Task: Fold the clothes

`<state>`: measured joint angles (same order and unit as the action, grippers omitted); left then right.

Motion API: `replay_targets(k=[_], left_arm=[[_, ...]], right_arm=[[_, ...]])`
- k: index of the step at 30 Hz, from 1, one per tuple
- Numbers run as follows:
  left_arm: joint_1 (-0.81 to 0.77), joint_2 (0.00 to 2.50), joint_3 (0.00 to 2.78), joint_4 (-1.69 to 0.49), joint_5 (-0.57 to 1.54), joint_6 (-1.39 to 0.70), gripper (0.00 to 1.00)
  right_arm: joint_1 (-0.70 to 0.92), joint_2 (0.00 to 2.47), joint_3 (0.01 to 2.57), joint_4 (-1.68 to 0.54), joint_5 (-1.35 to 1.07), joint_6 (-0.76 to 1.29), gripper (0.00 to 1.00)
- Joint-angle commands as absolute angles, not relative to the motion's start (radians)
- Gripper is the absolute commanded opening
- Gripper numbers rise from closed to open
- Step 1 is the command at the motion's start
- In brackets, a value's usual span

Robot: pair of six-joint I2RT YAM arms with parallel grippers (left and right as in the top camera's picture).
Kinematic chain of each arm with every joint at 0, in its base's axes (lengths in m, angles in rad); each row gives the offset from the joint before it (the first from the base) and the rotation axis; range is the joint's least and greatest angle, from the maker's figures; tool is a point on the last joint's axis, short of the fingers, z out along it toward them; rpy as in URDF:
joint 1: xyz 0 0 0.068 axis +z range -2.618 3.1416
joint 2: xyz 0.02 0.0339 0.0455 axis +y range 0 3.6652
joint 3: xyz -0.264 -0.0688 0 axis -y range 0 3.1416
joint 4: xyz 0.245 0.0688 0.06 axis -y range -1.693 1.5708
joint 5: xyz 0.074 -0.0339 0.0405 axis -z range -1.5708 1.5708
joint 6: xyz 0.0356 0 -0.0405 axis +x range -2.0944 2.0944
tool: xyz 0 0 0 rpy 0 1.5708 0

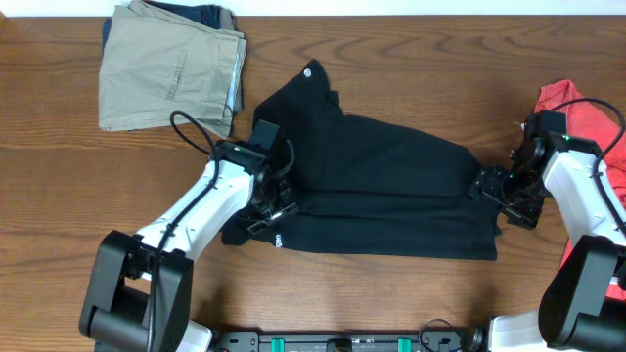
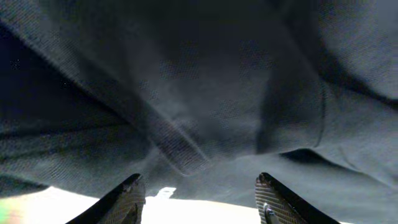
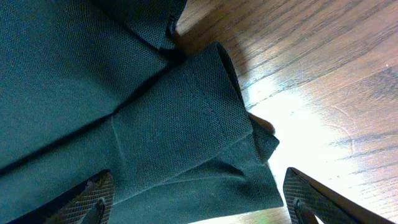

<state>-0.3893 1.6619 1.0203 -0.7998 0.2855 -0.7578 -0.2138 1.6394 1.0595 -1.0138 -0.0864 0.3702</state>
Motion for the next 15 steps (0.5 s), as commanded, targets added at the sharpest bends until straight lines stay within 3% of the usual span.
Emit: replay_targets(k=[1,7,12,15], left_arm=[[-0.392,1.711,1.001,-0.784,0.287,-0.772,0.59],[-0.391,1.736,1.001,-0.748,0.285,-0.772,0.56],[-0.387,1.736,1.001,-0.737,0.261,-0.770,0.45],[-0.377,1.736,1.001,-0.722,0.246,-0.751,0.30]], right_arm=[[-0.200,1.644,1.078,-1.023,-0.087,0.361,0.85],[-0.200,1.644,1.078,-1.034,-0.086,0.342,0.85],[-0.200,1.644,1.078,-1.033,-0.086,0.343,0.85],[-0.200,1.644,1.078,-1.033,-0.086,0.343,0.85]])
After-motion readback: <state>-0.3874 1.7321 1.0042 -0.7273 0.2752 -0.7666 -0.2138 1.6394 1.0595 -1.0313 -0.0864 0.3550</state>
